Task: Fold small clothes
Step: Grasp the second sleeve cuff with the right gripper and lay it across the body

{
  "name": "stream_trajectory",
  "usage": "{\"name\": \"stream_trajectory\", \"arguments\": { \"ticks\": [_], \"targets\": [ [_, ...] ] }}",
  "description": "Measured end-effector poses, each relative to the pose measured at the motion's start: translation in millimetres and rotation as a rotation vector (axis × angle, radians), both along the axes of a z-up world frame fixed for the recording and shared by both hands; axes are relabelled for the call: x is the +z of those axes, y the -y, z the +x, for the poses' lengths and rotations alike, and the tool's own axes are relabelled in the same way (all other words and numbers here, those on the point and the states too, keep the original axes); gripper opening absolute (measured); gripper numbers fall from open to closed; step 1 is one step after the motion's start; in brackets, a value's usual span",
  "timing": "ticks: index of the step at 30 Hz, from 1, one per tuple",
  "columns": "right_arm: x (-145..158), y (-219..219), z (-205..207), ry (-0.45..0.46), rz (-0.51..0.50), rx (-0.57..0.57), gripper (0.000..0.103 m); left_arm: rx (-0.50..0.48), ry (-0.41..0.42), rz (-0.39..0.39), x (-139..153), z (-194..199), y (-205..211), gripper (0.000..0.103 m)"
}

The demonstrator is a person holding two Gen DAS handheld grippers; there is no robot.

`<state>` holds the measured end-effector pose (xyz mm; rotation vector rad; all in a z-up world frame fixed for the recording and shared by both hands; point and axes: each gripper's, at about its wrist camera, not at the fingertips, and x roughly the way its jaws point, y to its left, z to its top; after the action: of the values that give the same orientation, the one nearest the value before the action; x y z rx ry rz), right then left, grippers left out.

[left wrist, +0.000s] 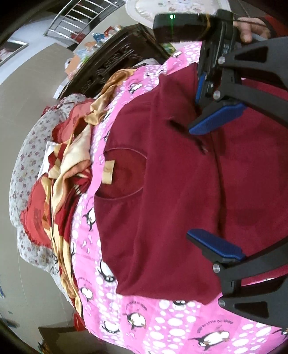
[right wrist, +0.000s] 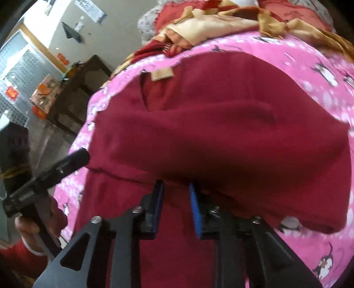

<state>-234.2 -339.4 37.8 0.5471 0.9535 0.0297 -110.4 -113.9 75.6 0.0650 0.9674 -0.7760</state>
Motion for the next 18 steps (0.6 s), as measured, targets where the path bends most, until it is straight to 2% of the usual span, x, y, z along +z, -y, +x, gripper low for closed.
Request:
{"name": "stream_trajectory", "arguments": {
  "ticks": [5,9,12,14,16,18],
  "targets": [
    [16.0,17.6,-38.1,0.056,0.007,-0.065,0.047,-0.03,-0.042,-0.006,-14.2,2.3,19.2,0.09],
    [18.5,32.7,-56.9,0.072,0.01,-0.117,0.047,-0.03,-0.078,-0.003,-24.9,1.1,27.4,0.09],
    [11.8,36.9,-53.0,0.05,0.006,-0.133,0.047,-0.032,-0.076,0.011,-26.7,-1.1,28.7,0.09],
    [9.8,36.3,-46.8,0.053,0.038,-0.129,0.047,-0.035,-0.056,0.021,-24.8,-2.4,27.8,0.09],
    [9.9,31.7,-38.9,0.065,0.065,-0.087,0.047,-0.035,-0.038,0.028,-22.8,-1.1,26.9,0.09],
    [13.1,22.6,-25.3,0.064,0.039,-0.047,0.047,-0.024,-0.029,0.025,-20.6,2.1,24.9,0.09]
  ]
}}
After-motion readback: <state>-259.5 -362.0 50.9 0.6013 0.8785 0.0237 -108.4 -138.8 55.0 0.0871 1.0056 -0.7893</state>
